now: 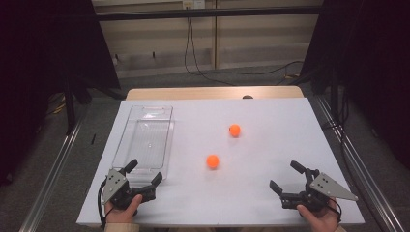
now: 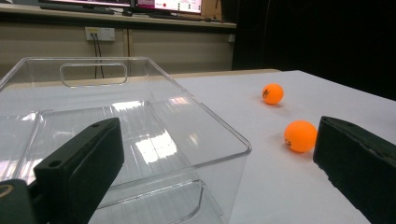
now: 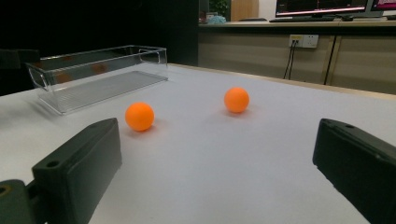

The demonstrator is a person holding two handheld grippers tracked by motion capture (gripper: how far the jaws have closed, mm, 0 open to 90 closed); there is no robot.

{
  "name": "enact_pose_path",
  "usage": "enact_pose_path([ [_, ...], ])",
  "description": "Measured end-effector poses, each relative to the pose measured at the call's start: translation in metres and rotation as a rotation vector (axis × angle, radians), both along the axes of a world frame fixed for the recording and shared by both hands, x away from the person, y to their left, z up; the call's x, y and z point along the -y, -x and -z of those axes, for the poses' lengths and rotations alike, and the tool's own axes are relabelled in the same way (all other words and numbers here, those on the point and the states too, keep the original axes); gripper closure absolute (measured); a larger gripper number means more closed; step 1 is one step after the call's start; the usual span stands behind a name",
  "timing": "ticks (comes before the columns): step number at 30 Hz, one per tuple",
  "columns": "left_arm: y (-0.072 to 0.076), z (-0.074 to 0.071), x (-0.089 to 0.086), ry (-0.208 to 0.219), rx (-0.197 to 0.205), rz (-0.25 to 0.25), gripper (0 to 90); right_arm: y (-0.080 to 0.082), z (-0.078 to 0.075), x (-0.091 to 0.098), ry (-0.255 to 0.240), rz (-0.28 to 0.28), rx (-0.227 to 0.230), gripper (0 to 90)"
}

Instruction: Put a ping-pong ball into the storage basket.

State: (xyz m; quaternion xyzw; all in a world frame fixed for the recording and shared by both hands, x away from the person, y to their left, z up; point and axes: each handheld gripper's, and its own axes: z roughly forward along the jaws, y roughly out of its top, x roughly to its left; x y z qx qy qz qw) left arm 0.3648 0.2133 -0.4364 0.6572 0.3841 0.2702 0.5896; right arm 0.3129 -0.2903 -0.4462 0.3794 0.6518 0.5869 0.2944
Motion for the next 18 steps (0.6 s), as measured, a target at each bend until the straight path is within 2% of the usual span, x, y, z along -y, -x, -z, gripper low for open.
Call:
enact_pose_path([
  [2,-0.0001,-0.0002,0.0008,0.007,-0.002,0.004,1.9,0.0001,0.0001,0.0,-0.001,0.0,-0.003,0.6],
  [5,-0.0011,-0.0004,0.0003,-0.011,-0.004,0.005,1.9,0.0006,0.0002,0.0006,-0.006,0.004,-0.006,0.7],
  [11,-0.0016,-0.0008,0.0024,0.003,-0.004,0.011,1.8,0.0009,0.0004,0.0017,0.005,-0.001,-0.004,0.8],
  [18,-0.0013,-0.0022,0.0043,-0.004,-0.005,0.011,1.8,0.0002,0.0004,0.0013,-0.001,0.001,-0.005,0.9],
])
